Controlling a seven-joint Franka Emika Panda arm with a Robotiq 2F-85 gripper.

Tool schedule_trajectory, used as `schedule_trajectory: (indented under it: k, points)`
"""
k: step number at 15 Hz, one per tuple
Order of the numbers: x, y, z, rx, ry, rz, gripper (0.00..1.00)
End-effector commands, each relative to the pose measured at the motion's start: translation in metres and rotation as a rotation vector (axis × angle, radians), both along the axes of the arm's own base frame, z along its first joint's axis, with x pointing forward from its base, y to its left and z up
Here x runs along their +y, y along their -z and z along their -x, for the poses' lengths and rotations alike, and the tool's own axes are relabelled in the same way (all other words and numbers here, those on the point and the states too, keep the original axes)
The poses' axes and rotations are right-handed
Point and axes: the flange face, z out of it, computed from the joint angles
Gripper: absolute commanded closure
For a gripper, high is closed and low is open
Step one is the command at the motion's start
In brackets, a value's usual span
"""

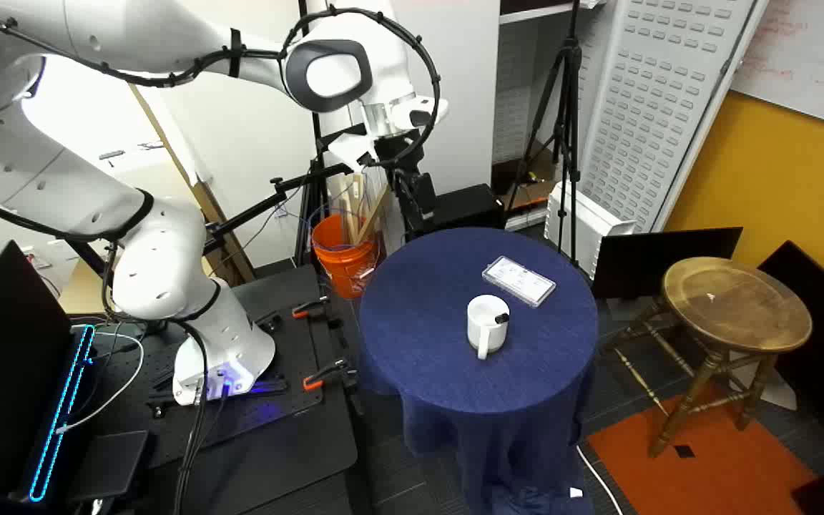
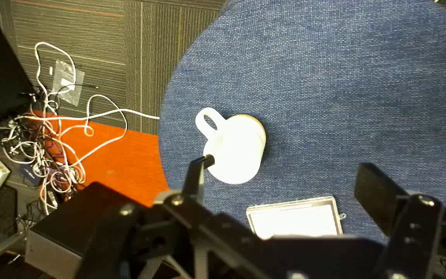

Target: Move marker from the mug to the table

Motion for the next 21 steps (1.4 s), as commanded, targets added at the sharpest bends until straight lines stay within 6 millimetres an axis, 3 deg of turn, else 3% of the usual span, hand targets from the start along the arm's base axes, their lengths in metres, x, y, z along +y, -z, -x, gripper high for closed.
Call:
schedule_trajectory:
  k: [1,8,13,17,21]
  points:
    - [0.0,-0.001,0.0,0.001,0.0,0.0,0.0]
    - [0.003,-0.001,-0.004,-0.036,-0.009,0.017,0.0]
    - [0.013,-0.002,-0.038,-0.33,0.045,-0.042,0.0]
    - [0.014,0.024,-0.065,-0.458,0.223,-0.133,0.0]
    - [0.006,0.049,-0.075,-0.544,0.415,-0.133,0.0]
